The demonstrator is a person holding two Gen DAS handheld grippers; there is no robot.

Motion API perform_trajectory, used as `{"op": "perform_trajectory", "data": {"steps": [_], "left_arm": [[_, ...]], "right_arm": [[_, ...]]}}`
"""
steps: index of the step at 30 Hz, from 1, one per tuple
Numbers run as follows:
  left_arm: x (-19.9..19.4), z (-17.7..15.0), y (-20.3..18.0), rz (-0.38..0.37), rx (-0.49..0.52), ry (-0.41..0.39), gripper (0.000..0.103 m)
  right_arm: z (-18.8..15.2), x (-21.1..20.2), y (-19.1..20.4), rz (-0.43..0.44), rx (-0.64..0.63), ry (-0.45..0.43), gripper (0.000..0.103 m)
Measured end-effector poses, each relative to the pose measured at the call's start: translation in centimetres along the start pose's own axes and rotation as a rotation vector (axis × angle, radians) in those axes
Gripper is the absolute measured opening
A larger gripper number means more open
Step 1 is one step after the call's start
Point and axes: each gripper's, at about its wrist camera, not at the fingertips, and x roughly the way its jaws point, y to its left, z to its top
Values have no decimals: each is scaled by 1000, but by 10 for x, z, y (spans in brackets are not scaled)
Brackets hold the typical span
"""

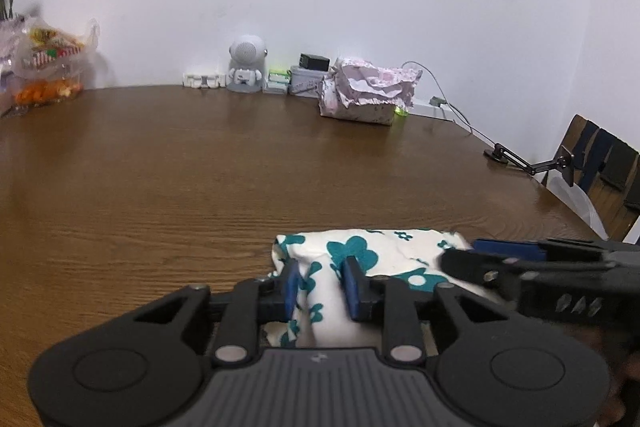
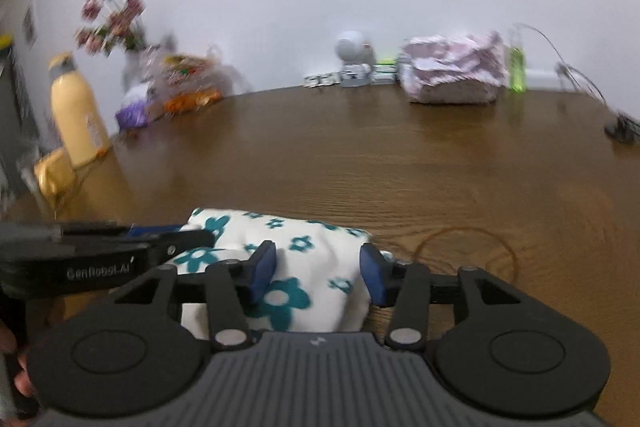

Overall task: Fold clothes
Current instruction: 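Press and square the folded shirt bundle with both grippers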

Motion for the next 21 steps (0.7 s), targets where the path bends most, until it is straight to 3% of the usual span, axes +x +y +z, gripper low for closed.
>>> {"op": "perform_trajectory", "data": {"steps": [2,7,8,10,12,16,17,18,21], "left_arm": [[-4,0,7,9,-42,-16,46],[-37,1,25,-94,-168,-33,50],[-44,0,27,-114,-180,-33,51],[-49,-5,25,-132,-194,-27,59],[-49,-10,24,-156,-206,-15,65],[-40,-16,25,-215,-232,20,64],[-38,-16,26,-229,-241,30,64],[-35,-16,27,-241,-251,44,61],[-26,-12,23,-260,-266,79,53]], "right_arm": [[0,-8,-2,-31,-1,-18,46],[1,-37,-3,-19,25,-78,48],[0,-42,-1,-1,31,-86,50],[-4,-46,2,60,32,-72,69],[-11,-41,5,98,29,-39,74],[-21,-30,8,117,34,15,73],[-22,-29,5,128,54,19,70],[-23,-29,2,151,74,22,57],[-25,-28,-8,174,121,11,54]]}}
